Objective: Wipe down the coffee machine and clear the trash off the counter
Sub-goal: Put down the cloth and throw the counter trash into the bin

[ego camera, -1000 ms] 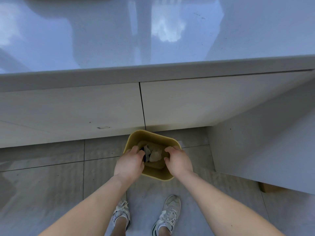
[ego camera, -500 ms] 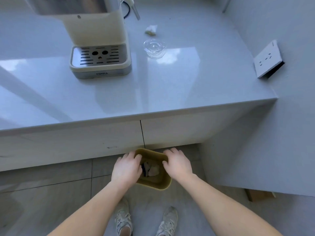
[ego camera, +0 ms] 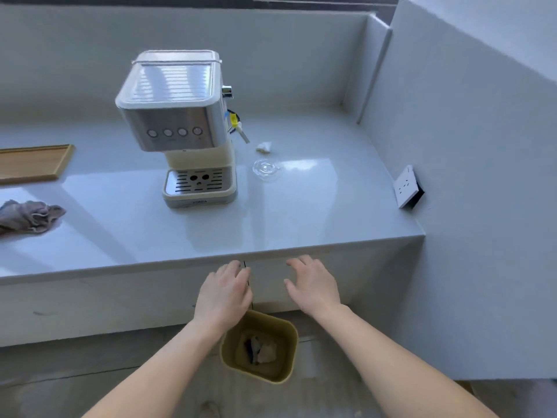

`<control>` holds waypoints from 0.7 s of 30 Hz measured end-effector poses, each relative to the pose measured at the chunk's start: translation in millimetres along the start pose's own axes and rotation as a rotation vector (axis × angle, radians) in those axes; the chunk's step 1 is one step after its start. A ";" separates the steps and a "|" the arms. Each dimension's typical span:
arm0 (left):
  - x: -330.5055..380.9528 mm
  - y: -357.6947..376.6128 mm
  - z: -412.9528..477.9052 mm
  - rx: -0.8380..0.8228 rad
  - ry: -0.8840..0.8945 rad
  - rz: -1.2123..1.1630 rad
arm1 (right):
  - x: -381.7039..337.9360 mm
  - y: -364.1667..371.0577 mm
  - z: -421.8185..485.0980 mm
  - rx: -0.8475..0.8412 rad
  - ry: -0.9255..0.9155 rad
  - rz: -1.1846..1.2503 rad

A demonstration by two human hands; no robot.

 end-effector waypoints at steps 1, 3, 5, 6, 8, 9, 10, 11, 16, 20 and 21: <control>2.1 -9.1 4.3 0.021 -0.001 0.004 | -2.0 -9.1 3.3 0.002 -0.017 -0.006; 5.8 -25.7 11.6 0.042 -0.005 0.009 | -7.1 -24.5 9.6 0.005 -0.043 -0.018; 8.1 -39.7 20.0 0.060 -0.009 0.014 | -12.9 -36.9 16.2 0.007 -0.054 -0.033; 8.5 -45.7 24.7 0.067 -0.009 0.011 | -16.2 -42.4 19.4 0.009 -0.058 -0.039; 8.1 -55.1 35.1 0.076 -0.003 0.006 | -21.8 -51.7 27.2 0.018 -0.067 -0.050; 7.0 -58.9 41.0 0.081 -0.001 0.003 | -24.2 -55.8 32.1 0.025 -0.071 -0.059; 5.2 -62.1 47.4 0.083 0.002 0.001 | -26.5 -59.6 37.9 0.029 -0.070 -0.071; 3.3 -65.0 54.1 0.082 0.005 -0.001 | -28.7 -62.7 44.0 0.027 -0.066 -0.087; -9.5 -76.1 91.4 0.044 0.032 -0.037 | -42.3 -76.1 79.5 0.004 -0.002 -0.127; -17.6 -84.5 123.8 0.021 0.053 -0.083 | -53.5 -90.1 108.6 0.028 0.037 -0.130; -18.8 -85.6 131.9 0.013 0.069 -0.072 | -54.3 -92.4 115.2 0.030 0.050 -0.128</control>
Point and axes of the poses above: each hand's wrist, its own z-axis towards the middle knuckle, its own y-axis out of the palm, x = y × z, the point moved 1 cm from there along z, towards the middle knuckle, and after that the axes turned 3 degrees about y, right-handed, at the moved point
